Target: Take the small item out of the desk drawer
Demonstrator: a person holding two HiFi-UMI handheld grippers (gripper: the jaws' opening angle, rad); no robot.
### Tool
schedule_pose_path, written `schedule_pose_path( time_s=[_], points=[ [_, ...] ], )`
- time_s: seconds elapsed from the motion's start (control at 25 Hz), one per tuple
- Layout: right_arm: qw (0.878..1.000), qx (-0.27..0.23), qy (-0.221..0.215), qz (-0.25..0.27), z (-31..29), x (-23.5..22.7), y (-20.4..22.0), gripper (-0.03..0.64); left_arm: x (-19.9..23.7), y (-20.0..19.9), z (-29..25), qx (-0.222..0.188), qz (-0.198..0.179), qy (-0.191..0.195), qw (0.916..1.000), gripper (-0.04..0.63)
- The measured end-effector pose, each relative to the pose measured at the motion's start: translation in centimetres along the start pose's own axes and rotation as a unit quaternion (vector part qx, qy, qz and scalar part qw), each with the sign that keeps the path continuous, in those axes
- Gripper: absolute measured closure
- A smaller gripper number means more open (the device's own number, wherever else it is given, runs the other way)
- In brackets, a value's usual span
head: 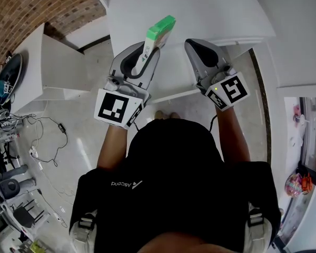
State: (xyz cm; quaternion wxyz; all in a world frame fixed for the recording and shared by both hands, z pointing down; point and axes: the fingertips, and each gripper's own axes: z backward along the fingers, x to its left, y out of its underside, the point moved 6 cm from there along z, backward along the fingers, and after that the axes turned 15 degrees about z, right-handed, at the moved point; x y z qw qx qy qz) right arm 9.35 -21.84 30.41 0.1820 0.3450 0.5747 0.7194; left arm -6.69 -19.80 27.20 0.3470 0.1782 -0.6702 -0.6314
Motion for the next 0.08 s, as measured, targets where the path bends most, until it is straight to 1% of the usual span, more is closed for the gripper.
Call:
schedule_pose_path(
  time_s=[0.08],
  points=[
    [1.0, 0.0, -0.001, 0.0, -0.09, 0.05, 0.0, 0.615, 0.07, -0.01, 0.01, 0.001, 0.0, 0.0, 1.0, 0.502]
  ],
)
